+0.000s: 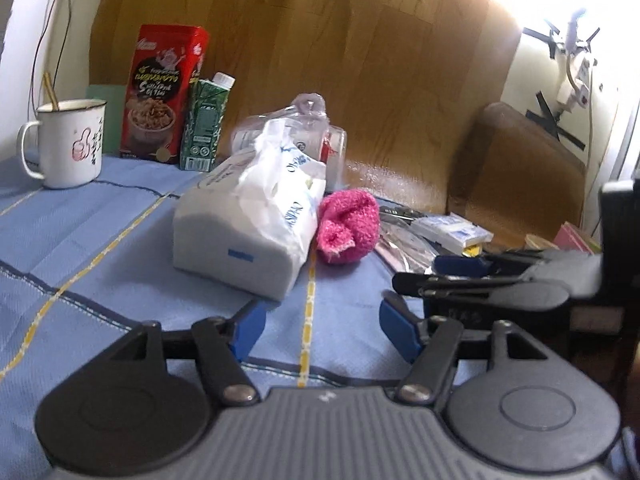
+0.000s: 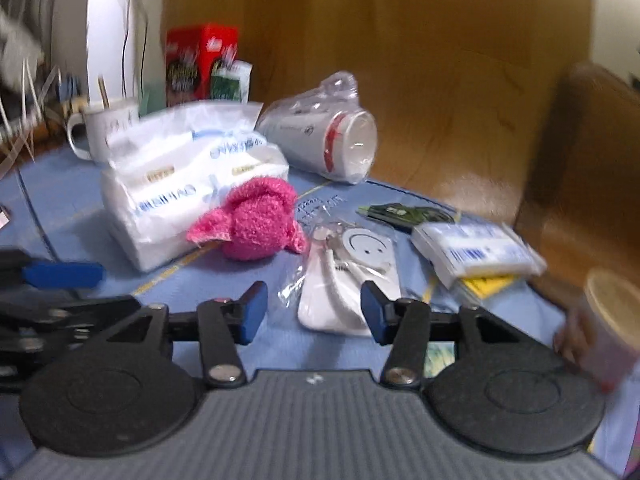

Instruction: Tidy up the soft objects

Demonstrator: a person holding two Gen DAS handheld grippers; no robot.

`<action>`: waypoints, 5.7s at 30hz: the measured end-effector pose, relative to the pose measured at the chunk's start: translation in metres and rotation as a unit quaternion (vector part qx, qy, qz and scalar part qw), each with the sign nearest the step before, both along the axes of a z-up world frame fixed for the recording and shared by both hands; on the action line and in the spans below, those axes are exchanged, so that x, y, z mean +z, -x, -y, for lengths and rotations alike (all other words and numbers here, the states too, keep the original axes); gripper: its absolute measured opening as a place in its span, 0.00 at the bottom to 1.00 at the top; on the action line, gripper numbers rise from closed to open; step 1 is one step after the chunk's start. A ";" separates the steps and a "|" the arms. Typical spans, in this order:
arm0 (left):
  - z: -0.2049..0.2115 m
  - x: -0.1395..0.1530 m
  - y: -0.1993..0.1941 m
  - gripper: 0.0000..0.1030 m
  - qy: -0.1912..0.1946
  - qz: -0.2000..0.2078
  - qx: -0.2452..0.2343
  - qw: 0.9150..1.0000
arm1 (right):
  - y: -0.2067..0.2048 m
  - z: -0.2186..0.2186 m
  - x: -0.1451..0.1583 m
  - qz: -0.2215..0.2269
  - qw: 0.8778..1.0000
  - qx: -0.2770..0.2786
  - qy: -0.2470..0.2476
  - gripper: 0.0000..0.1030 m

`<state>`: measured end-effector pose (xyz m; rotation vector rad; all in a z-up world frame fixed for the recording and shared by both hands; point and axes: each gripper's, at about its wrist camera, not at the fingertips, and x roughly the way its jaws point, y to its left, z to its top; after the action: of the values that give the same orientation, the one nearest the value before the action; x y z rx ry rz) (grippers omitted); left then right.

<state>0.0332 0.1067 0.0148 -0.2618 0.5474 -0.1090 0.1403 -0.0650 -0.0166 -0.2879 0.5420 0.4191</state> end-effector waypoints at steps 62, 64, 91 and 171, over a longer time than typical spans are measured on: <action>0.271 0.090 -0.011 0.50 0.028 0.040 -0.344 0.938 | 0.203 0.190 0.043 0.206 0.960 -0.178 -0.070 0.47; 0.299 0.087 -0.017 0.50 0.016 0.041 -0.363 0.931 | 0.202 0.209 0.041 0.207 0.954 -0.206 -0.071 0.47; 0.331 0.078 -0.011 0.68 -0.117 0.034 -0.285 0.951 | 0.197 0.283 0.033 0.181 0.913 -0.347 -0.120 0.47; 0.089 -0.007 -0.014 0.89 -0.140 -0.062 -0.003 0.988 | 0.125 0.130 -0.010 -0.017 0.979 -0.166 -0.115 0.69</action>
<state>0.0471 0.0179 0.0077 0.0083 0.6787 -0.0212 0.0153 -0.1954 -0.0265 0.0347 0.5566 0.1596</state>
